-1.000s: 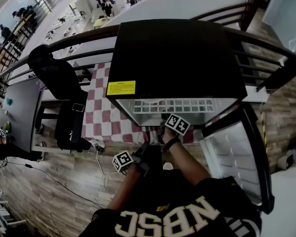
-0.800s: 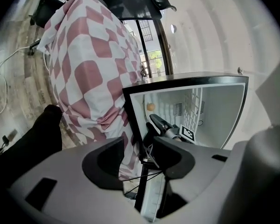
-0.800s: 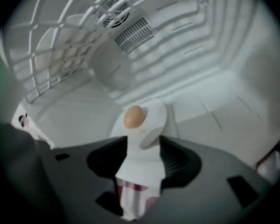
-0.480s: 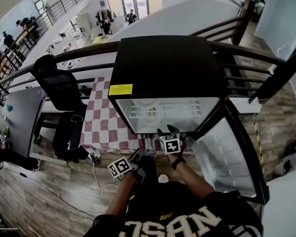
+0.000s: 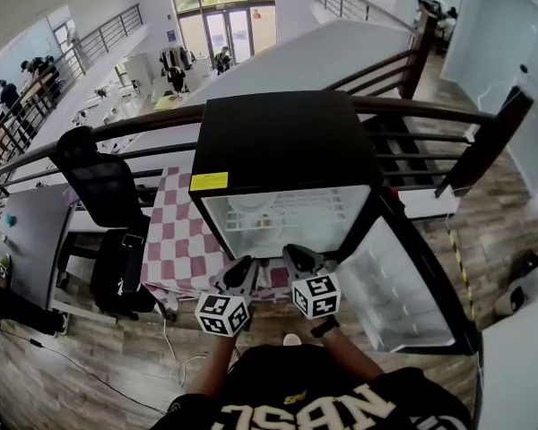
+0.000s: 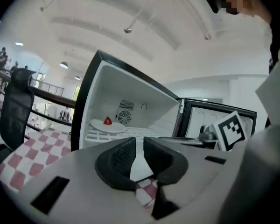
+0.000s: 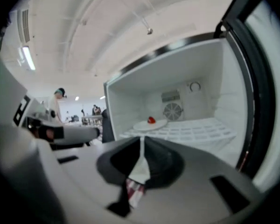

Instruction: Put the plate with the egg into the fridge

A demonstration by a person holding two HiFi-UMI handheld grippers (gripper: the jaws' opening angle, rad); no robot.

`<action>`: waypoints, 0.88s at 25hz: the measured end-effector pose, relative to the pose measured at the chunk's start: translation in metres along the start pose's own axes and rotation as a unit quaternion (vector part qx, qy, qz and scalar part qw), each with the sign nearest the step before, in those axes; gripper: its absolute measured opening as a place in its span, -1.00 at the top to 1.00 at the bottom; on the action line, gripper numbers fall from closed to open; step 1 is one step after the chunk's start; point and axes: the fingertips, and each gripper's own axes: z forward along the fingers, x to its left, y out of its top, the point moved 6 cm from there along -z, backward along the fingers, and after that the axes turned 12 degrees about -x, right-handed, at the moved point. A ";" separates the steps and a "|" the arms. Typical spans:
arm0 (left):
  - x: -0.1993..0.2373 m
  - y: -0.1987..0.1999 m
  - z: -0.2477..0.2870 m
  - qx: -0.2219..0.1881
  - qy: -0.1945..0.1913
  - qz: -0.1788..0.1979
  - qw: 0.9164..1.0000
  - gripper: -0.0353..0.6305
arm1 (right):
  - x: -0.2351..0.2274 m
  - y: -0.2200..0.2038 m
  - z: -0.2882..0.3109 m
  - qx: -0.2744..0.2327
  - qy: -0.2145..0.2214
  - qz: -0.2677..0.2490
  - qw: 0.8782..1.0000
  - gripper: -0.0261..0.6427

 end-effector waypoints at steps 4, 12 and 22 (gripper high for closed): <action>-0.006 0.030 -0.006 -0.022 -0.001 0.040 0.999 0.77 | 0.032 0.039 -0.014 -0.044 0.007 0.000 0.999 0.85; -0.003 0.063 -0.033 -0.049 0.017 0.064 0.997 0.83 | 0.058 0.066 -0.028 -0.052 -0.041 -0.014 0.998 0.86; -0.006 0.068 -0.039 -0.063 -0.003 0.073 0.995 0.83 | 0.066 0.064 -0.035 -0.047 -0.073 -0.037 0.996 0.86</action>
